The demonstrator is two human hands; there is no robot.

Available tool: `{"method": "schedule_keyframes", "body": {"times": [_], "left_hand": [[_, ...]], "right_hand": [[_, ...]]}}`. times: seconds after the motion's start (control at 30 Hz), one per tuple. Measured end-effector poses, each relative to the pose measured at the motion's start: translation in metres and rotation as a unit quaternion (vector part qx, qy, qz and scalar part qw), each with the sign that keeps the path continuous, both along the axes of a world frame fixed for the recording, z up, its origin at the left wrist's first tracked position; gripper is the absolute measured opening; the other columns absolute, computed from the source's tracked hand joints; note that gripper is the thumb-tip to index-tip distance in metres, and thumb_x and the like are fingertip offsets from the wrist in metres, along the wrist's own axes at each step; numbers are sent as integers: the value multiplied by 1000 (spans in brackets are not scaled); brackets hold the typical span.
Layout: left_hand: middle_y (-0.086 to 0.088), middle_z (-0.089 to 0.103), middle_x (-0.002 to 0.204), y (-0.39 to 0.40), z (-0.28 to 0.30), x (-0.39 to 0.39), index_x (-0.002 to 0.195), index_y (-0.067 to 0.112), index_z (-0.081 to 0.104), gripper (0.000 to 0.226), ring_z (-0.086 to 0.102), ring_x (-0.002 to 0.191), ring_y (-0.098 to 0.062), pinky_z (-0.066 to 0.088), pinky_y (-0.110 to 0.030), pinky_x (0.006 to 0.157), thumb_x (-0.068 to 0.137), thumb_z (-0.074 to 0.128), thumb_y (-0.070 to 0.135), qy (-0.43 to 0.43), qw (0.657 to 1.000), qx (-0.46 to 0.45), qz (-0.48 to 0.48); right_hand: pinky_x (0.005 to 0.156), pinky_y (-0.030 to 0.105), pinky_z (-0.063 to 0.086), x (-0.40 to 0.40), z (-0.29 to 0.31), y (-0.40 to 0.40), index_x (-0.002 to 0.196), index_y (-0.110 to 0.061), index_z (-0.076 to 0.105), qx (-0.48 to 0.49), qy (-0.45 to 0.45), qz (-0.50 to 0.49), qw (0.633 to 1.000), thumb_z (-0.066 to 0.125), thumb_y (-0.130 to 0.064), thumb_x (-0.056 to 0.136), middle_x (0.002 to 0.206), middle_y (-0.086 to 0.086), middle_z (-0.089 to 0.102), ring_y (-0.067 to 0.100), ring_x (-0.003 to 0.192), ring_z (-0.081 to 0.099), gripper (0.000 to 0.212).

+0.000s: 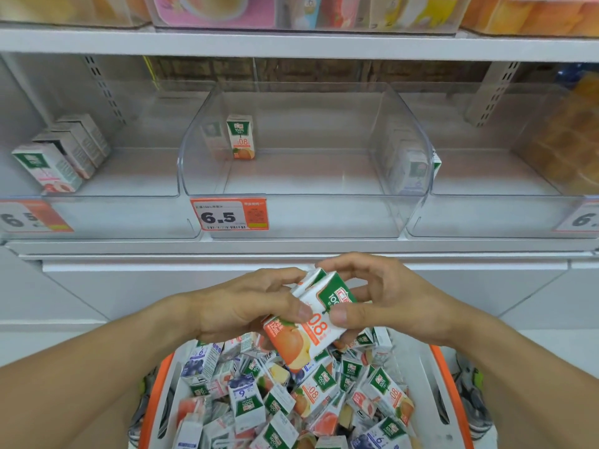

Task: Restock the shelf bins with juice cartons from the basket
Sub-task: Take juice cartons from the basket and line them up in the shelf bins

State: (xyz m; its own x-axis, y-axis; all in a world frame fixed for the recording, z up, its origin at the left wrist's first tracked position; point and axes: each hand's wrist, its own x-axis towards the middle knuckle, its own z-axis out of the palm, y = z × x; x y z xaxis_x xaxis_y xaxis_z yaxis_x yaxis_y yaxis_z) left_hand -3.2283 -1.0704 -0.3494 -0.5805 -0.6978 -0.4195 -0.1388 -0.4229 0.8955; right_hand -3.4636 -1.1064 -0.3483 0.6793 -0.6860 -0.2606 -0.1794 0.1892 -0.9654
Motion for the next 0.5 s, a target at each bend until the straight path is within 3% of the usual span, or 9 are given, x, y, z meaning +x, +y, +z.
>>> {"method": "schedule_keyframes", "body": {"times": [0.13, 0.23, 0.33, 0.4, 0.5], "left_hand": [[-31, 64, 117, 2, 0, 4, 127, 7, 46, 76, 59, 95, -39, 38, -70, 92, 63, 80, 30, -45, 996, -39, 68], [-26, 69, 109, 5, 3, 7, 119, 6, 50, 72, 62, 88, -34, 43, -51, 81, 58, 82, 31, -42, 991, -64, 113], [-15, 71, 109, 6, 7, 15, 115, 12, 56, 61, 66, 87, -35, 52, -43, 73, 63, 83, 27, -38, 982, -137, 121], [-10, 67, 111, 8, 14, 22, 116, 16, 56, 57, 66, 89, -43, 57, -45, 68, 67, 85, 17, -27, 969, -215, 119], [-2, 65, 113, 14, 30, 30, 123, 23, 54, 61, 66, 101, -27, 56, -44, 82, 71, 86, 19, -25, 919, -374, 120]], "right_hand": [[89, 56, 56, 6, 0, -2, 123, -25, 65, -56, 50, 4, 997, 92, -20, 64, 121, 9, 65, 35, 102, 70, 66], [85, 54, 58, 14, 1, -1, 119, -18, 66, -58, 34, -8, 998, 91, -20, 64, 118, 11, 65, 33, 97, 71, 61], [78, 49, 60, 24, 4, 6, 121, -20, 58, -89, 16, -36, 995, 95, -24, 61, 119, 5, 66, 28, 90, 73, 70], [75, 48, 61, 32, 10, 14, 121, -26, 55, -183, 7, -63, 981, 95, -26, 61, 118, -2, 66, 23, 89, 74, 72], [72, 39, 62, 40, 29, 20, 129, -28, 53, -377, -41, -86, 921, 94, -32, 63, 118, -4, 67, 20, 92, 74, 78]]}}
